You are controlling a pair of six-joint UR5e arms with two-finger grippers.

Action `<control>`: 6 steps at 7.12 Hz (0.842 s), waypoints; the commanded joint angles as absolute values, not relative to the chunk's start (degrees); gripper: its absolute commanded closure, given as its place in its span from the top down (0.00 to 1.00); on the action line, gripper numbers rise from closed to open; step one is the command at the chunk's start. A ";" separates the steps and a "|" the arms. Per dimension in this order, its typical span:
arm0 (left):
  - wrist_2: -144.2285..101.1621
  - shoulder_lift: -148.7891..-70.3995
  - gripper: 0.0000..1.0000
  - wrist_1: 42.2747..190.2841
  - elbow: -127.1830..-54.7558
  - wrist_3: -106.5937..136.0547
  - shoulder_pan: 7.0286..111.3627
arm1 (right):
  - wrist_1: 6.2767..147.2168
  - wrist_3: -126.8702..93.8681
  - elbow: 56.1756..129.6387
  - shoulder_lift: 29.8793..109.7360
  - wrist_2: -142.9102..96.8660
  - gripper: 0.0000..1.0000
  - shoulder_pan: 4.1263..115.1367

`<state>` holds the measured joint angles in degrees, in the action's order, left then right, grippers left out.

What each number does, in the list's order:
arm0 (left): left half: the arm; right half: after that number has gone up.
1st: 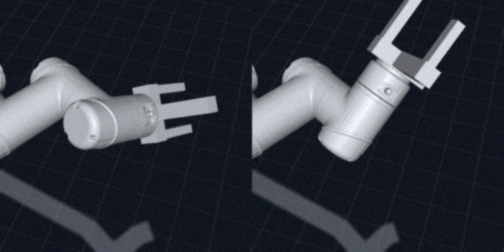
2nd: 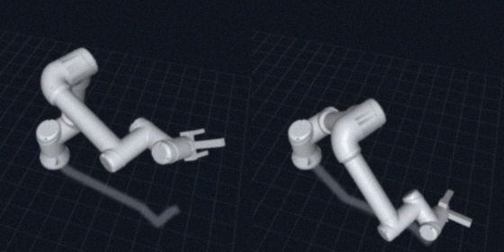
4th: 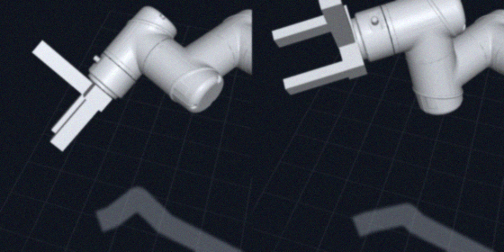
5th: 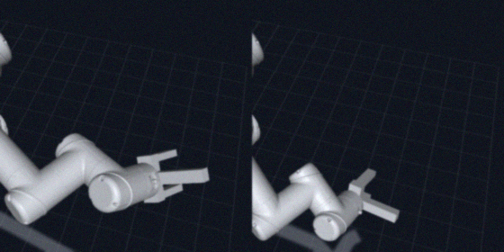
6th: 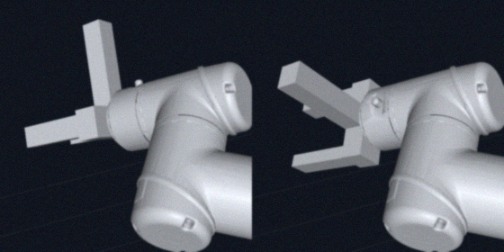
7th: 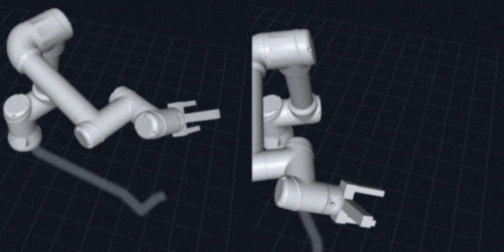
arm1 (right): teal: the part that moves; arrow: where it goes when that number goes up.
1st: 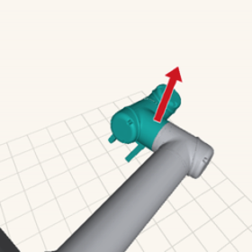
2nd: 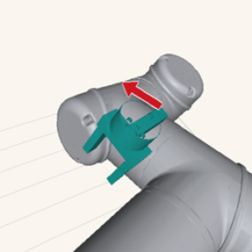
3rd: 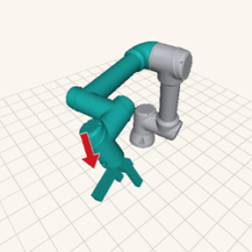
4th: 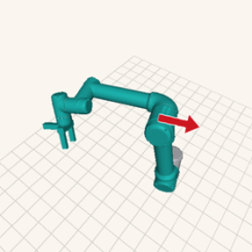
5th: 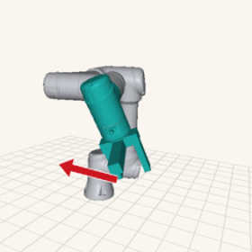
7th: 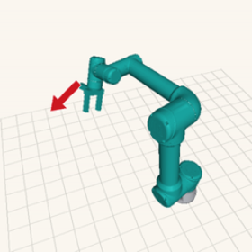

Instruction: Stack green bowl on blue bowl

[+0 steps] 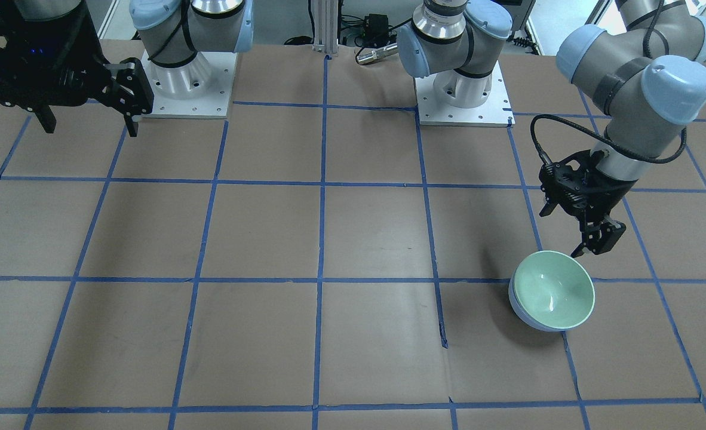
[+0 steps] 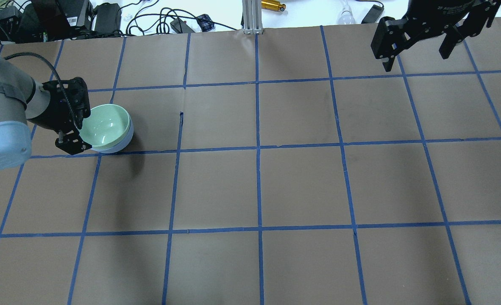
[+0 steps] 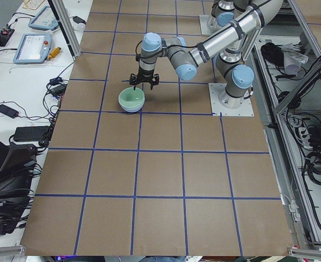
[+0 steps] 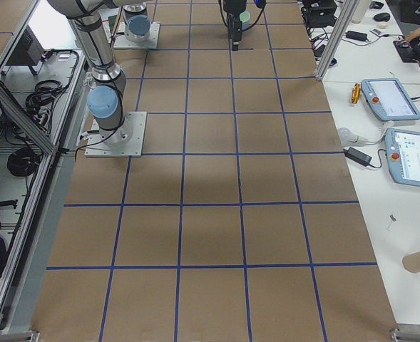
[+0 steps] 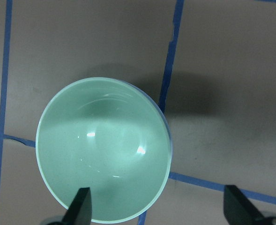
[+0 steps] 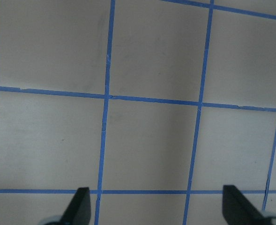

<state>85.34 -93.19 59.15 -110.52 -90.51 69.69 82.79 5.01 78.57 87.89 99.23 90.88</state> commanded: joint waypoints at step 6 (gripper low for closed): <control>85.34 -89.13 1.00 76.20 -99.05 -39.75 83.91 | 82.79 5.01 78.57 87.89 99.23 1.00 90.88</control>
